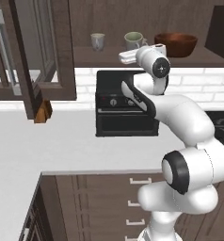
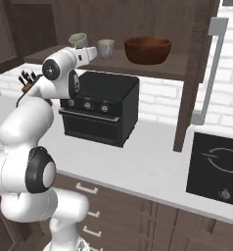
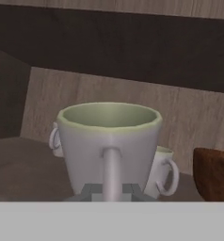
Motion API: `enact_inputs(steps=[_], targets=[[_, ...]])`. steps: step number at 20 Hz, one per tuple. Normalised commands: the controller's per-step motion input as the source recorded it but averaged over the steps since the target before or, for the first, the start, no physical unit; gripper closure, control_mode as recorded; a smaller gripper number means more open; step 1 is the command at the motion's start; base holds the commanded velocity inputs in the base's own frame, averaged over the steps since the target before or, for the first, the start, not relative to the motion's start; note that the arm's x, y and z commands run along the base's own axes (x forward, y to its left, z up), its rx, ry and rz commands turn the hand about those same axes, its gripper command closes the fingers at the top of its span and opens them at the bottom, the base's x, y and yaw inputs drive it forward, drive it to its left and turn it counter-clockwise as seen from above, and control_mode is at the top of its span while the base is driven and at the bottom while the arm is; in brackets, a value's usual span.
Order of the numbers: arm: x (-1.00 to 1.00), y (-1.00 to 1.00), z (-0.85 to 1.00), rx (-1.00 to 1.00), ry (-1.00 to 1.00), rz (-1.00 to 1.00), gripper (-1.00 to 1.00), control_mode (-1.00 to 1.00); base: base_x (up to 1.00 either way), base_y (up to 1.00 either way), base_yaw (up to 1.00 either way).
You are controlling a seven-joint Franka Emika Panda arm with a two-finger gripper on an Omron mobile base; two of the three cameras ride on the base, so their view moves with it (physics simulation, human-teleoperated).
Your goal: Gather all objects into one cabinet and sort the glasses and bowls to opposite sides.
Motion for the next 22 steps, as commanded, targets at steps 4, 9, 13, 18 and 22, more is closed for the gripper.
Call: enact_inputs(steps=[4,9,13,18,22], targets=[[0.00,0.00,0.00,0.00,0.00,0.00,1.00,1.00,0.53,0.08,0.00],[0.00,0.00,0.00,0.00,0.00,0.00,1.00,1.00,0.61,0.04,0.00],[0.00,0.00,0.00,0.00,0.00,0.00,1.00,1.00,0.02,0.00,0.00],[0.00,0.00,0.00,0.00,0.00,0.00,1.00,-1.00,0.00,0.00,0.00],[0.00,0.12,0.00,0.00,0.00,0.00,1.00,-1.00,0.00,0.00,0.00]])
